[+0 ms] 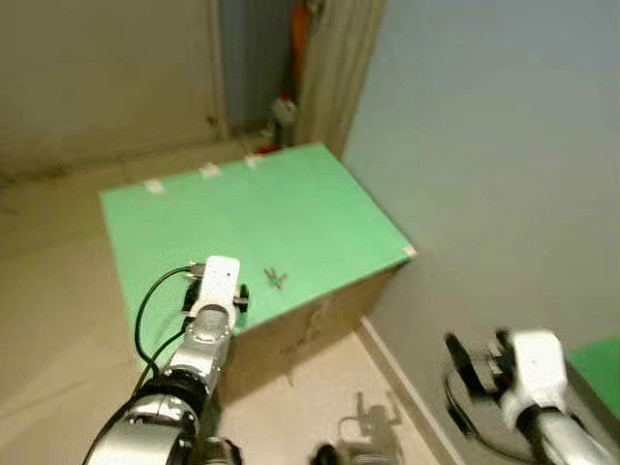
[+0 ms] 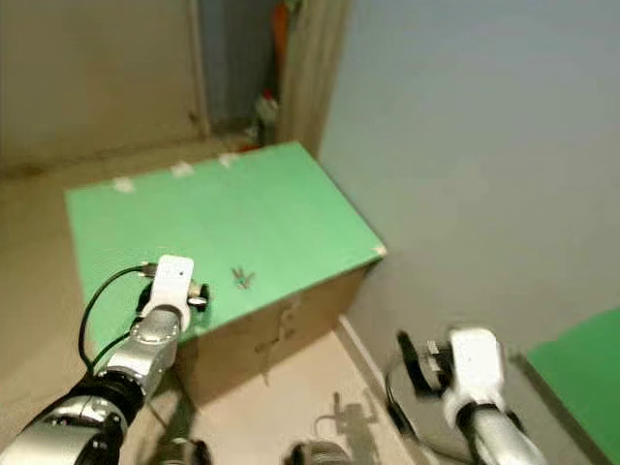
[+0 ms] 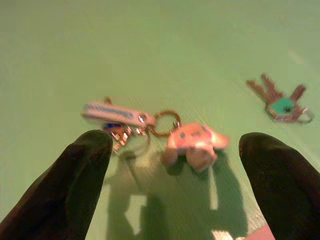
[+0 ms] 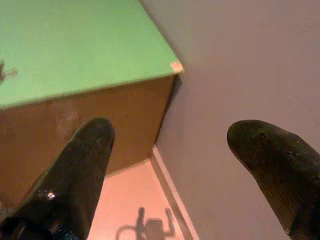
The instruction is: Hang keys on a hook
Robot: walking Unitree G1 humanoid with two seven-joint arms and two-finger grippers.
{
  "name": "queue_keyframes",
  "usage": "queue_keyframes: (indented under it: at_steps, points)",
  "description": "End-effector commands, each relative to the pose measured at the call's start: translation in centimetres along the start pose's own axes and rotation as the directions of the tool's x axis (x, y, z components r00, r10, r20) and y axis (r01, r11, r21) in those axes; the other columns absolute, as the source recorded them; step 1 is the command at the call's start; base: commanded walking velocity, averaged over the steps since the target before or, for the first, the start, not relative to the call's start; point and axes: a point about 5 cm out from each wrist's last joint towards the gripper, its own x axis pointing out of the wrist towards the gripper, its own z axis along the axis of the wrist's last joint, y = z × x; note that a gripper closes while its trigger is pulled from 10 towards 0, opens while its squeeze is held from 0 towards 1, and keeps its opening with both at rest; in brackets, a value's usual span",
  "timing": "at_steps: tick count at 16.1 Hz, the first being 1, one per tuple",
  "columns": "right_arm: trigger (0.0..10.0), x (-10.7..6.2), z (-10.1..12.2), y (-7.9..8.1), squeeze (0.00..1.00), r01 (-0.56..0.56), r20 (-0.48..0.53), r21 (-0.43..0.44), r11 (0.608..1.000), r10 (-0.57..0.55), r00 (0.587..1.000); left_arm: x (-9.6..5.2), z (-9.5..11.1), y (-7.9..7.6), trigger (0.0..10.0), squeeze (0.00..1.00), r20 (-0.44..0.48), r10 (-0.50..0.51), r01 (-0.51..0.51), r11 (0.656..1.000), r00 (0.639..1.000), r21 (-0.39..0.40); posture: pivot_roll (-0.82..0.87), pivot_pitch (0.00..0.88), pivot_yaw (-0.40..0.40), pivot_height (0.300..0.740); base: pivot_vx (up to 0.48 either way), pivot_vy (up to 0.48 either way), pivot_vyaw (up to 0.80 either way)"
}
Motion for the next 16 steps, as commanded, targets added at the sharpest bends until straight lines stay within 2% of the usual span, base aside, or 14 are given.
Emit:
queue_keyframes:
  at_steps: [1,4,8,11,14,16]
  points:
    - [10.0,-0.4,1.1,-0.4,0.00,-0.021,0.021,-0.006,1.000,0.021,1.000,0.1,0.5,-0.3,10.0,0.00,0.014,0.015,-0.015,1.000,1.000,0.001,-0.36,0.196,-0.181,0.740,0.000,0.000,0.00]
    - [10.0,-1.2,1.7,-0.5,0.00,-0.033,0.005,-0.009,0.999,0.033,0.999,0.1,0.3,0.0,10.0,0.00,0.003,0.054,-0.054,0.998,0.999,0.018,-0.39,0.217,-0.212,0.740,0.000,0.000,0.00]
    - [10.0,-3.3,1.4,-0.7,0.00,-0.040,-0.065,-0.002,0.999,0.040,0.997,0.3,0.1,0.6,10.0,0.00,-0.011,0.100,-0.100,0.995,0.995,0.010,-0.41,0.231,-0.229,0.740,0.000,0.000,0.00]
    - [10.0,-3.8,1.4,-0.5,0.00,-0.039,-0.081,0.012,0.999,0.040,0.996,0.3,0.1,0.8,10.0,0.00,-0.022,0.124,-0.124,0.992,0.992,0.005,-0.42,0.239,-0.229,0.740,0.000,0.000,0.00]
    - [10.0,-4.3,1.4,-0.4,0.00,-0.038,-0.097,0.018,0.999,0.040,0.994,0.4,0.5,0.7,10.0,0.00,-0.003,0.100,-0.100,0.995,0.995,-0.029,-0.42,0.247,-0.233,0.740,0.000,0.000,0.00]
    - [10.0,-4.5,1.3,-0.3,0.00,-0.041,-0.107,0.017,0.999,0.042,0.993,0.5,0.7,0.8,10.0,0.00,0.005,0.095,-0.095,0.995,0.995,-0.023,-0.42,0.249,-0.236,0.740,0.000,0.000,0.00]
